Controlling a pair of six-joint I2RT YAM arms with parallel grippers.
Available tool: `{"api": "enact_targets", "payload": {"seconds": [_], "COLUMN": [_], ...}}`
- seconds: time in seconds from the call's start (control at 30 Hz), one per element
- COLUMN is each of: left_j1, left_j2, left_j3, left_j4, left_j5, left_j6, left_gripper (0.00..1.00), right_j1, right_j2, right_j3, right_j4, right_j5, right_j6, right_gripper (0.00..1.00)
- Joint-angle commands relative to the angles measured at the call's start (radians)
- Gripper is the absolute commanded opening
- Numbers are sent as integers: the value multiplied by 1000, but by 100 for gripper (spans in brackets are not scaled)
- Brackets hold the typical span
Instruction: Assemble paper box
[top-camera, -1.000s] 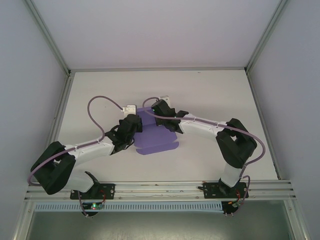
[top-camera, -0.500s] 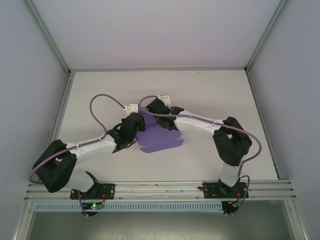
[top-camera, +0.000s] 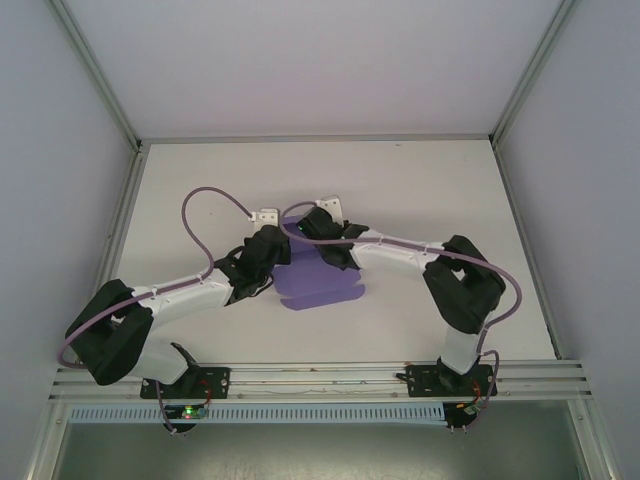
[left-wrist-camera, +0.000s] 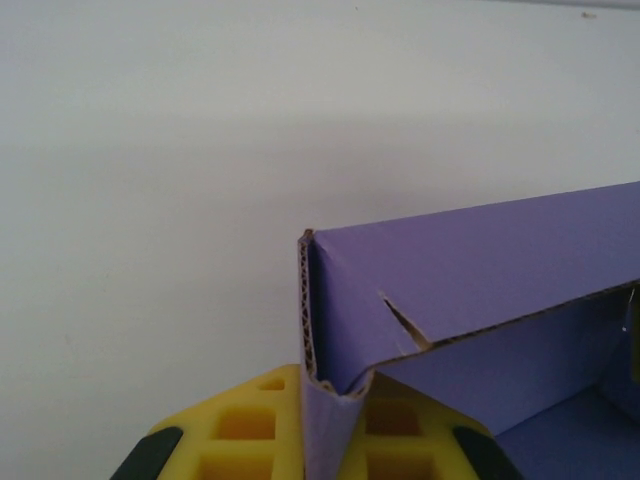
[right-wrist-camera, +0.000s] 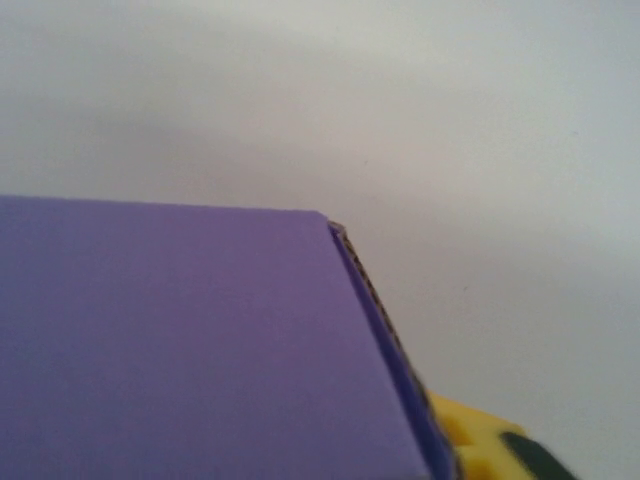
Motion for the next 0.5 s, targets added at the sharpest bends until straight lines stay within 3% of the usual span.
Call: {"api": "enact_targets", "payload": {"seconds": [0.0, 0.03, 0.17, 0.2, 0.47], "left_j1": [29, 31, 28, 30, 29], "left_j2": [-48, -49, -53, -53, -54], "left_j3": [-6, -10, -16, -17, -20], "left_j4": [-60, -52, -37, -36, -25], "left_j5": [-152, -144, -120, -114, -76], "left_j6": [11, 13, 20, 19, 15], "left_gripper": [0, 0, 0, 0, 0], "right_j1": [-111, -120, -156, -162, -166], "right_j2": [-71, -101, -192, -210, -307], "right_j3": [-134, -165, -279, -298, -338], "right_j4": [38, 100, 336, 381, 525], "right_j5": [12, -65, -330, -386, -710], "right_j6": [-118, -127, -138, -153, -220], "right_gripper": [39, 44, 45, 50, 72]}}
